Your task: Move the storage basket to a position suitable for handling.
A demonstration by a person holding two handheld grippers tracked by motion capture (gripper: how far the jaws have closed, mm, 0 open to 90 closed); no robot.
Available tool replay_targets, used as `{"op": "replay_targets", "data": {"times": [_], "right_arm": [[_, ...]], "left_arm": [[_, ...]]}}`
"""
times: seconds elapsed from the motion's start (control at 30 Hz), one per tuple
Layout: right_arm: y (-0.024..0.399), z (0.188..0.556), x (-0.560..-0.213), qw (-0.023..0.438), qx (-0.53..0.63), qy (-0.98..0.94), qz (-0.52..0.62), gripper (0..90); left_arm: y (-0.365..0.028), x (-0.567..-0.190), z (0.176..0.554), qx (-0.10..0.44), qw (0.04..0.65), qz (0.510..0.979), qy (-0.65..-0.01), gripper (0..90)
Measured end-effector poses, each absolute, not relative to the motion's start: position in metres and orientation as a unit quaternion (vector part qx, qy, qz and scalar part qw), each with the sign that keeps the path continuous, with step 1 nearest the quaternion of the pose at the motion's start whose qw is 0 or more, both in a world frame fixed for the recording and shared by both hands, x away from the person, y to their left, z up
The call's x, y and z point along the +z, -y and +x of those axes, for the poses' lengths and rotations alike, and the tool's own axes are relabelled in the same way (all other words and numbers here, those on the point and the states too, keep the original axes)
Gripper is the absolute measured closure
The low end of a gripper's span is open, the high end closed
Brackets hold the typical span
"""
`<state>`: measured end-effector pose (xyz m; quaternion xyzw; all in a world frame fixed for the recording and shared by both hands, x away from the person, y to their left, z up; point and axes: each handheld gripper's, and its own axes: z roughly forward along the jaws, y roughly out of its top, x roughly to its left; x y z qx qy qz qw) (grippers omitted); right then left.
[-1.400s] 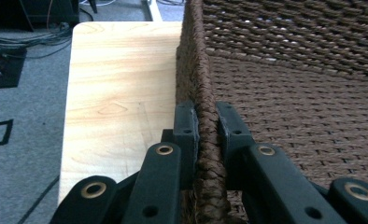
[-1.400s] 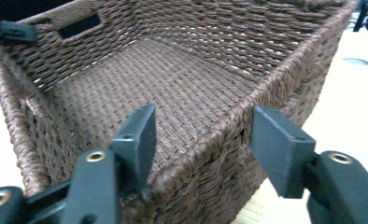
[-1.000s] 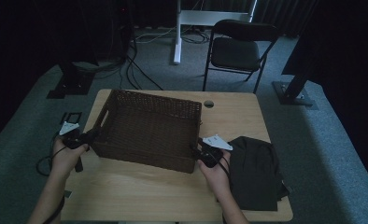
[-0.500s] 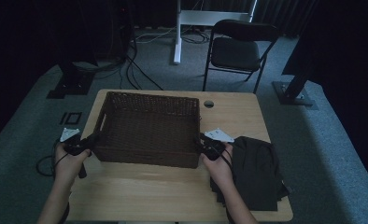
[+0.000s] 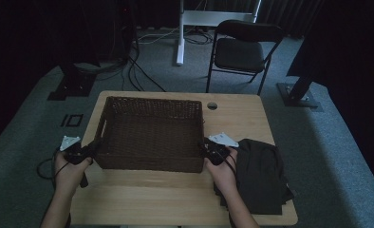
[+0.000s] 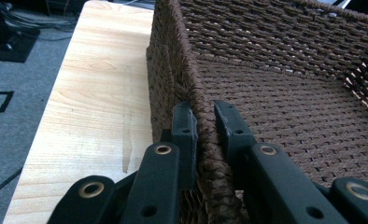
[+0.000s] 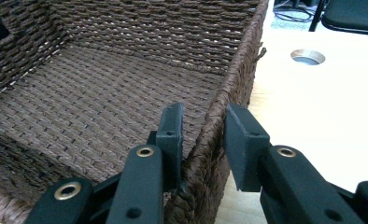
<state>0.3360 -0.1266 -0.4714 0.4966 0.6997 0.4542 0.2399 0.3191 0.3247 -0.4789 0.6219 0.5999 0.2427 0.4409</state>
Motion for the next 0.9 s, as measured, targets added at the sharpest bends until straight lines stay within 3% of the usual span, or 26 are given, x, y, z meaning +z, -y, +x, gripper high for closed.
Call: {"op": "replay_targets", "data": {"times": [0.9], "right_arm": [[0.118, 0.293, -0.473, 0.225, 0.463, -0.693, 0.505, 68.3]], "left_arm": [[-0.337, -0.479, 0.277, 0.240, 0.439, 0.634, -0.589, 80.1]]}}
